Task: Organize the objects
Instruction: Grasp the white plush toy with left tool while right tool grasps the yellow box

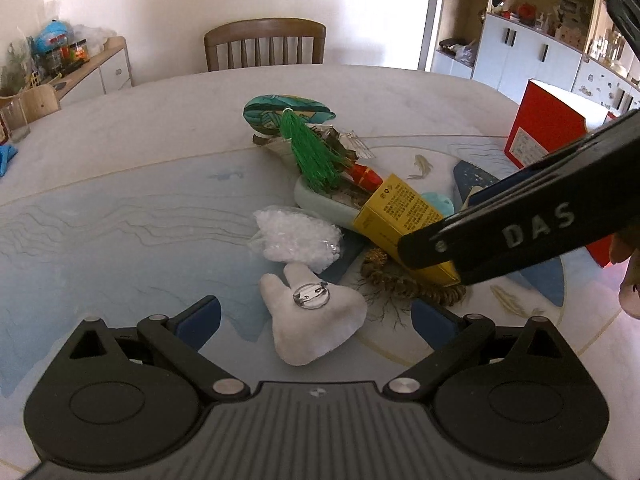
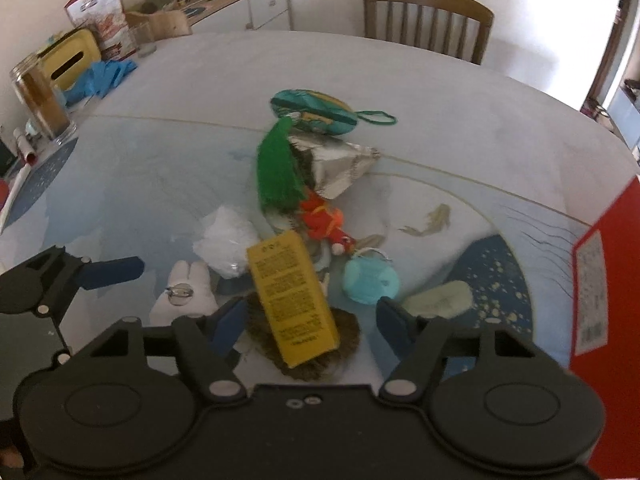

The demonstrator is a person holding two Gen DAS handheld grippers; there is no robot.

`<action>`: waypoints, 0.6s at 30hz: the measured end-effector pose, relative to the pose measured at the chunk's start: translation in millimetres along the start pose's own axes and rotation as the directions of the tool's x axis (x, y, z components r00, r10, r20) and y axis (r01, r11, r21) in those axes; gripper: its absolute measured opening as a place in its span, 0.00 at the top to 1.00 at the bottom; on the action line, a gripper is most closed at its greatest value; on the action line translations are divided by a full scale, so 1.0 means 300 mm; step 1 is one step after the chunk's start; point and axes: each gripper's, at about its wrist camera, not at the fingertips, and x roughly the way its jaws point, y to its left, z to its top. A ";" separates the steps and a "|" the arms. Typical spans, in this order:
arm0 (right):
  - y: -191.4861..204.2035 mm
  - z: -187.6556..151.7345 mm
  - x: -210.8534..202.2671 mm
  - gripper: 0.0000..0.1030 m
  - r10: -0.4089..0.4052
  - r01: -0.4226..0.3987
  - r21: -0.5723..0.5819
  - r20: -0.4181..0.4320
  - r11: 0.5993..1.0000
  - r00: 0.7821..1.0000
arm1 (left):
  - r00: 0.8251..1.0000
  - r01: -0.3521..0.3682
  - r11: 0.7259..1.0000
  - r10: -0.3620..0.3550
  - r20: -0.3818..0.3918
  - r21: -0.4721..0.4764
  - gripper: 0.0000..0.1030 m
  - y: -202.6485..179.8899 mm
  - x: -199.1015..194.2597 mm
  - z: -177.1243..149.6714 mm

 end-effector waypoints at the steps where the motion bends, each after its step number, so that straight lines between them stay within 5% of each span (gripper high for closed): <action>1: 0.010 0.003 0.005 0.38 0.001 -0.001 -0.010 -0.003 1.000 1.000 | 1.000 -0.001 1.000 0.001 -0.003 0.001 0.04 -0.001 0.003 0.002; 12: 0.039 0.015 0.046 0.64 -0.019 0.018 -0.030 -0.023 0.999 1.000 | 0.999 -0.006 1.000 0.006 -0.040 -0.010 0.46 0.007 0.005 0.000; 18: 0.045 0.012 0.038 0.71 -0.033 0.032 -0.035 -0.017 0.999 0.999 | 0.999 -0.003 1.000 0.002 -0.042 -0.012 0.51 0.011 -0.001 0.002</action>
